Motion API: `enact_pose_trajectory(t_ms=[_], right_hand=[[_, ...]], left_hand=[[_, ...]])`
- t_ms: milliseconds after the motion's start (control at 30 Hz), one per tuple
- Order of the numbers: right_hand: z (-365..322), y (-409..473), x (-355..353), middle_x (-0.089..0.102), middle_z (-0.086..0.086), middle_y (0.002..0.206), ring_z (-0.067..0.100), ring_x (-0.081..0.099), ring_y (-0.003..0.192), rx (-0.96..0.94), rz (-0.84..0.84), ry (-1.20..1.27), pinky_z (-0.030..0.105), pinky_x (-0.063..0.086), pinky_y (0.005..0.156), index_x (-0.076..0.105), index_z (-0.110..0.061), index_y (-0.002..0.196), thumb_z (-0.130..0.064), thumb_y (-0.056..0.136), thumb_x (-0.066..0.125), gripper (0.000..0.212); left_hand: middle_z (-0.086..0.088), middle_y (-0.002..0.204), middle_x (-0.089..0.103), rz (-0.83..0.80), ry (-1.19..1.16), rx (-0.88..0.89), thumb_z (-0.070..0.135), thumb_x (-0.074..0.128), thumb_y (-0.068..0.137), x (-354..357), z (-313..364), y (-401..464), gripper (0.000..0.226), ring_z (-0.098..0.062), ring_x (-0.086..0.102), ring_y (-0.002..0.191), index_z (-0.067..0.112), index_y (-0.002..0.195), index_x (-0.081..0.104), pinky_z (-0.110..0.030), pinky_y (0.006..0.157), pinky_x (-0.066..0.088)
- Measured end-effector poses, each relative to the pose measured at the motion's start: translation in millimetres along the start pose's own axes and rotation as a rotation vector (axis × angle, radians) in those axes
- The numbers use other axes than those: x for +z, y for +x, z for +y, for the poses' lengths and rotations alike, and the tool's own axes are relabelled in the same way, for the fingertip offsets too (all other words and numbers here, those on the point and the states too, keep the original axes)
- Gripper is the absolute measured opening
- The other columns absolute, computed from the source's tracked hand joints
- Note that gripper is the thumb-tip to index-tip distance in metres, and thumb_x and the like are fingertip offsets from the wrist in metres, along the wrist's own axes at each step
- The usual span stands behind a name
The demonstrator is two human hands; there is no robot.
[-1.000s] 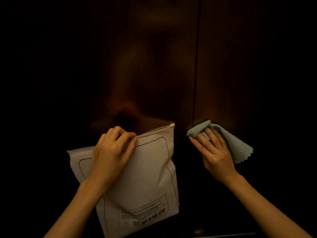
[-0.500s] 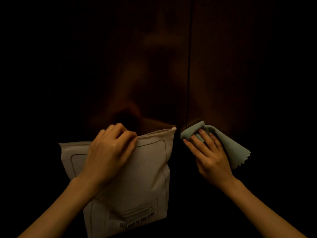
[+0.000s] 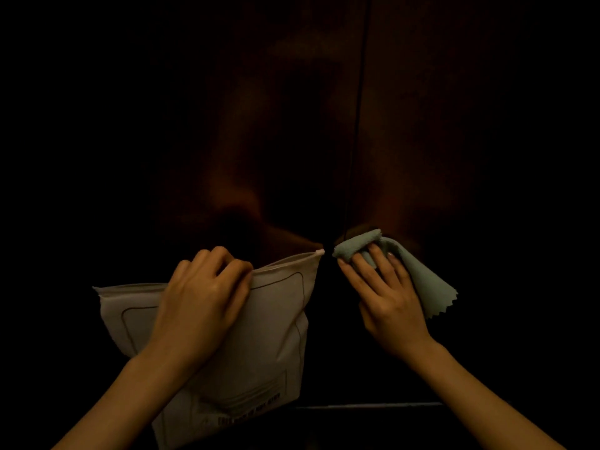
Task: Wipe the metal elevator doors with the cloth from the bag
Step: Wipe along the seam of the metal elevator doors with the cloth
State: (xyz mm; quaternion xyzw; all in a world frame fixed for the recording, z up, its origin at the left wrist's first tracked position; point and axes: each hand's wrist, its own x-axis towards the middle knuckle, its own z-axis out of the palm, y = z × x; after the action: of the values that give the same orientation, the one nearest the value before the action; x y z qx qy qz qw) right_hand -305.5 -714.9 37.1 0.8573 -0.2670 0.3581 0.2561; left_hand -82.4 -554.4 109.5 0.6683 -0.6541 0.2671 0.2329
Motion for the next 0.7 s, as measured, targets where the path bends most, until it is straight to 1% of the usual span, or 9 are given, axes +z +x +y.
enact_pose_trajectory(t_ms=[100, 200, 267, 367, 433, 567, 633, 700], right_hand=[[-9, -25, 16, 0.031, 0.004, 0.145, 0.03, 0.026, 0.136, 0.013, -0.081, -0.032, 0.044, 0.013, 0.114, 0.031, -0.018, 0.141, -0.015, 0.083, 0.041, 0.059], [-18, -51, 31, 0.028, 0.005, 0.146, 0.03, 0.024, 0.136, -0.005, -0.194, -0.079, 0.046, 0.018, 0.112, 0.027, -0.017, 0.143, -0.017, 0.083, 0.039, 0.062], [-22, -66, 39, 0.031, 0.006, 0.146, 0.031, 0.024, 0.137, -0.046, -0.264, -0.113, 0.048, 0.021, 0.11, 0.028, -0.016, 0.144, -0.019, 0.082, 0.037, 0.062], [-20, -69, 40, 0.03, 0.006, 0.146, 0.031, 0.024, 0.137, -0.082, -0.285, -0.139, 0.049, 0.021, 0.109, 0.03, -0.015, 0.143, -0.02, 0.082, 0.037, 0.062], [-17, -54, 33, 0.029, 0.006, 0.145, 0.032, 0.025, 0.135, -0.049, -0.219, -0.129, 0.049, 0.02, 0.109, 0.03, -0.016, 0.143, -0.02, 0.08, 0.041, 0.064], [-9, 6, 6, 0.032, 0.01, 0.145, 0.034, 0.024, 0.134, 0.085, 0.033, -0.073, 0.05, 0.02, 0.108, 0.034, -0.015, 0.142, -0.02, 0.079, 0.053, 0.066], [-5, 33, -5, 0.034, 0.011, 0.146, 0.034, 0.021, 0.136, 0.144, 0.123, -0.03, 0.05, 0.019, 0.109, 0.033, -0.014, 0.142, -0.019, 0.083, 0.052, 0.063], [-6, 43, -8, 0.033, 0.011, 0.147, 0.033, 0.019, 0.138, 0.194, 0.165, 0.011, 0.049, 0.017, 0.111, 0.032, -0.014, 0.142, -0.018, 0.085, 0.05, 0.061]], left_hand=[[-0.005, 0.082, 0.054, -0.033, 0.012, -0.048, 0.029, 0.039, 0.091, 15, 8, -18, 0.034, -0.023, 0.049, 0.069, 0.009, 0.093, 0.066, -0.029, 0.061, 0.026], [-0.007, 0.083, 0.055, -0.048, 0.035, -0.093, 0.029, 0.038, 0.091, 25, 12, -32, 0.035, -0.025, 0.05, 0.071, 0.009, 0.095, 0.066, -0.03, 0.063, 0.025], [-0.008, 0.084, 0.055, -0.047, 0.032, -0.122, 0.029, 0.038, 0.091, 29, 13, -38, 0.036, -0.027, 0.051, 0.072, 0.008, 0.096, 0.066, -0.03, 0.064, 0.025], [-0.009, 0.084, 0.056, -0.04, 0.018, -0.151, 0.029, 0.037, 0.091, 32, 12, -42, 0.037, -0.028, 0.051, 0.073, 0.007, 0.097, 0.066, -0.032, 0.063, 0.028], [-0.009, 0.086, 0.056, -0.046, 0.007, -0.166, 0.029, 0.036, 0.09, 35, 12, -44, 0.039, -0.028, 0.051, 0.075, 0.007, 0.101, 0.066, -0.032, 0.064, 0.028], [-0.008, 0.09, 0.056, -0.076, 0.004, -0.197, 0.029, 0.035, 0.088, 39, 13, -49, 0.041, -0.027, 0.05, 0.079, 0.008, 0.107, 0.065, -0.032, 0.066, 0.028], [-0.007, 0.09, 0.055, -0.081, -0.003, -0.217, 0.028, 0.035, 0.087, 38, 12, -50, 0.041, -0.025, 0.048, 0.08, 0.009, 0.107, 0.065, -0.032, 0.066, 0.026], [-0.006, 0.09, 0.054, -0.078, -0.007, -0.235, 0.028, 0.035, 0.087, 37, 11, -51, 0.04, -0.024, 0.047, 0.08, 0.01, 0.107, 0.066, -0.032, 0.066, 0.025]])
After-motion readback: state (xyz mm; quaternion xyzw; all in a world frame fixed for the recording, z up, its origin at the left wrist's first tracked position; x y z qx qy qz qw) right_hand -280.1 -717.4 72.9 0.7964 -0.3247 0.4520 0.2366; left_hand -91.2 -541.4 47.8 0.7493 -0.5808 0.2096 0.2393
